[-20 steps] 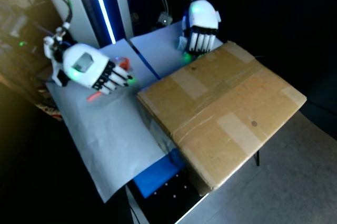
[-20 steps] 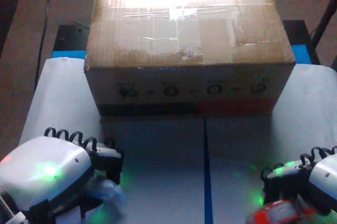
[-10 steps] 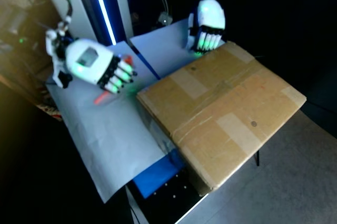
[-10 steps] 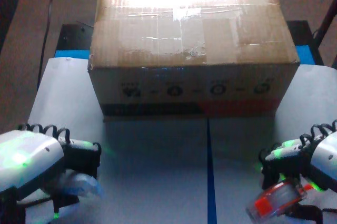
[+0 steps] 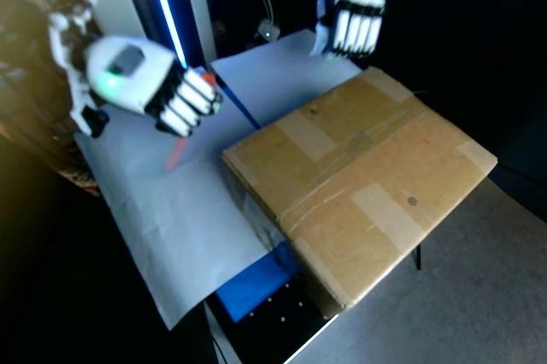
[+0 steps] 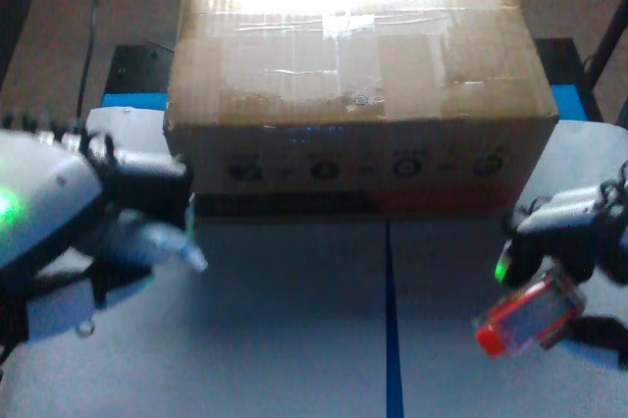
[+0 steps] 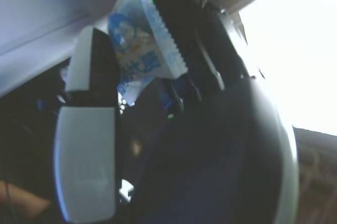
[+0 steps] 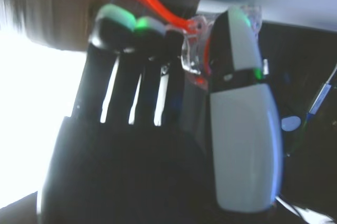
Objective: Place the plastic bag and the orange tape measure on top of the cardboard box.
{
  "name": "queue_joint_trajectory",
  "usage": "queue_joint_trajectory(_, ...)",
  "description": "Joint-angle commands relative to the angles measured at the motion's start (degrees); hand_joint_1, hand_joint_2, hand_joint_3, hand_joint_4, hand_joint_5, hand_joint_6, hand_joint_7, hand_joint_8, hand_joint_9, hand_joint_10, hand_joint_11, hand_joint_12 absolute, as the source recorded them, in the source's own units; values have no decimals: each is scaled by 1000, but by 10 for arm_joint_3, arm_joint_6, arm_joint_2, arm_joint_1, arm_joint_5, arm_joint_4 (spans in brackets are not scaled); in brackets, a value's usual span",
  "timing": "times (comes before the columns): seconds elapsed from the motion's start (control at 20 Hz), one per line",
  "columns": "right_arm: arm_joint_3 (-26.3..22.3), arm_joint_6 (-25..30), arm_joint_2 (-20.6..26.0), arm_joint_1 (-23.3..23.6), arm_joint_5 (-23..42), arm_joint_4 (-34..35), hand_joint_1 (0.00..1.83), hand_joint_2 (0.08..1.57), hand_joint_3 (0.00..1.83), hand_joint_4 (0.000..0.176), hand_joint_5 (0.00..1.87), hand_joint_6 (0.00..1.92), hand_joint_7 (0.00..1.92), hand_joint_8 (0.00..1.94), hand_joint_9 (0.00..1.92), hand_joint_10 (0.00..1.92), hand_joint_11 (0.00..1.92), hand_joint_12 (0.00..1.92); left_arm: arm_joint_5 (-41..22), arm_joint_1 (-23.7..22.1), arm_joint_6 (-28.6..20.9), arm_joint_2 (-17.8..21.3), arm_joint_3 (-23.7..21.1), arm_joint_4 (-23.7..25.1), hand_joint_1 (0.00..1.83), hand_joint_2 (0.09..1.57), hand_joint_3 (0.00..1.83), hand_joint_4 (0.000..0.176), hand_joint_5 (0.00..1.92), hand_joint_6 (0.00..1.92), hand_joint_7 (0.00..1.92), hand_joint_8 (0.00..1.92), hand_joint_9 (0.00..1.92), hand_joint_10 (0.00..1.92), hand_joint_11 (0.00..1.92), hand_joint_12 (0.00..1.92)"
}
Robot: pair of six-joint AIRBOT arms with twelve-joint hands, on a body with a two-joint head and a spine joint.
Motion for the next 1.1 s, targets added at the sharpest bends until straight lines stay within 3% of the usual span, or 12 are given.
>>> queue_joint_trajectory(0.0, 0, 3, 5, 7, -97, -20, 1242, 1185, 0, 0, 956, 783, 785, 1587, 988, 1921, 1056, 1921, 80, -21, -1, 2, 2, 38, 1355, 1186, 0, 0, 745, 1148, 838, 1210, 834, 1419, 698, 1462)
queue_joint_trajectory(0.1, 0, 3, 10, 12, -113, -23, 1257, 1150, 0, 0, 1072, 618, 817, 1514, 987, 1921, 1055, 1921, 80, -46, -1, 1, 7, 45, 1360, 1168, 0, 0, 779, 1112, 832, 1185, 900, 1336, 746, 1409)
queue_joint_trajectory(0.25, 8, 3, 15, 45, -123, -34, 1257, 1149, 0, 0, 1072, 618, 817, 1514, 987, 1921, 1055, 1921, 81, -89, 2, -6, 20, 45, 1361, 1170, 0, 0, 800, 1056, 808, 1249, 898, 1340, 746, 1457)
queue_joint_trajectory(0.3, 13, 0, 15, 56, -123, -34, 1244, 1181, 1, 0, 965, 770, 789, 1577, 987, 1921, 1056, 1921, 81, -98, 3, -11, 26, 45, 1364, 1164, 0, 0, 805, 1014, 825, 1240, 912, 1330, 785, 1431)
queue_joint_trajectory(0.4, 20, -21, 13, 79, -123, -34, 1256, 1149, 0, 0, 1071, 619, 816, 1515, 986, 1921, 1055, 1921, 81, -122, 4, -26, 41, 45, 1360, 1171, 0, 0, 796, 1039, 852, 1223, 854, 1400, 708, 1556)
queue_joint_trajectory(0.45, 24, -32, 12, 94, -124, -34, 1244, 1181, 2, 0, 964, 769, 788, 1578, 987, 1921, 1056, 1921, 80, -132, 4, -33, 49, 45, 1376, 1130, 0, 0, 880, 874, 973, 1080, 916, 1355, 670, 1624)
queue_joint_trajectory(0.5, 31, -34, 8, 107, -125, -34, 1250, 1164, 0, 0, 1031, 685, 800, 1545, 988, 1921, 1057, 1921, 79, -140, 4, -39, 55, 45, 1367, 1151, 2, 0, 812, 1034, 968, 1065, 829, 1392, 532, 1616)
queue_joint_trajectory(0.65, 60, -40, -14, 154, -136, -35, 1245, 1180, 0, 0, 966, 770, 790, 1577, 987, 1921, 1056, 1921, 69, -171, 5, -65, 82, 45, 1363, 1173, 1, 0, 727, 1121, 907, 1122, 855, 1416, 745, 1531)
queue_joint_trajectory(0.7, 68, -50, -21, 165, -138, -36, 1257, 1149, 0, 0, 1072, 618, 817, 1514, 986, 1921, 1055, 1921, 58, -185, 5, -77, 93, 45, 1383, 1118, 0, 0, 826, 957, 1032, 942, 976, 1291, 743, 1498)
queue_joint_trajectory(0.75, 75, -68, -29, 178, -138, -36, 1244, 1181, 2, 0, 964, 769, 789, 1578, 987, 1921, 1056, 1921, 45, -201, 7, -89, 103, 45, 1373, 1144, 3, 0, 774, 1054, 974, 1017, 904, 1343, 792, 1474)
queue_joint_trajectory(0.85, 94, -89, -49, 206, -139, -38, 1257, 1149, 0, 0, 1072, 618, 817, 1514, 986, 1921, 1055, 1921, 33, -222, 19, -105, 117, 45, 1372, 1151, 0, 0, 755, 1026, 932, 1073, 936, 1316, 959, 1348)
queue_joint_trajectory(1.05, 156, -89, -102, 247, -139, -41, 1245, 1180, 0, 0, 966, 770, 790, 1577, 987, 1921, 1056, 1921, 16, -259, 22, -139, 151, 45, 1375, 1144, 1, 0, 767, 1036, 951, 1053, 935, 1302, 835, 1393)
